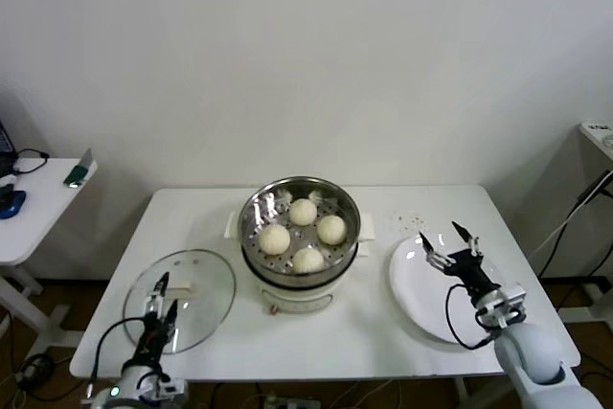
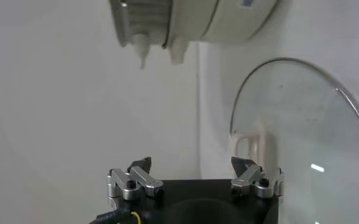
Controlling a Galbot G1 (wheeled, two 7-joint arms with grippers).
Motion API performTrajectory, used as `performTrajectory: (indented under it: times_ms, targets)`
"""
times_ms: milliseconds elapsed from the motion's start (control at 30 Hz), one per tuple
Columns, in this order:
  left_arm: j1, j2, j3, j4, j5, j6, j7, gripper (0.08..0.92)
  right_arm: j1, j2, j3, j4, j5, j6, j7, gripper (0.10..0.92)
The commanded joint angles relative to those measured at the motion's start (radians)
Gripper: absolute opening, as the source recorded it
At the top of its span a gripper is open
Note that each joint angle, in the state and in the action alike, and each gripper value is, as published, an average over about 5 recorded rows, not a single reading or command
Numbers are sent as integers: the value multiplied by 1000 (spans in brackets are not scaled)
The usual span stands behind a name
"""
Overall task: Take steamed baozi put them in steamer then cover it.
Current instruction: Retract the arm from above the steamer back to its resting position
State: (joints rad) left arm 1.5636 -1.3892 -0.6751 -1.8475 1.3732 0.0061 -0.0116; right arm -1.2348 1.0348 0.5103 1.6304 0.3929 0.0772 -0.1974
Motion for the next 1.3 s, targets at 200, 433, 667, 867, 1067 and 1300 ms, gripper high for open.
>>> performTrajectory:
  times_ms: [200,433,667,867,1067,1300]
  targets:
    - [-158,-15,23,214,101,-9,-83,823,-32,33,42,-18,-44,4,1,823]
    - [-230,-26,15,280,137,-13,-93,823,-25,33,33,-29,-53,8,-3,823]
    - [-281,-25,10,334,158,-22,-130,823,-15,38,26,-34,-66,10,-14,823]
    - [-302,-23,3,362,153,-33,-148,823,-4,48,19,-43,-80,12,-24,823]
    - [-297,-21,2,377,144,-57,-139,780,6,59,13,-54,-89,13,-26,823]
    - [-292,-18,7,371,115,-59,-139,585,16,66,8,-64,-96,15,-26,823]
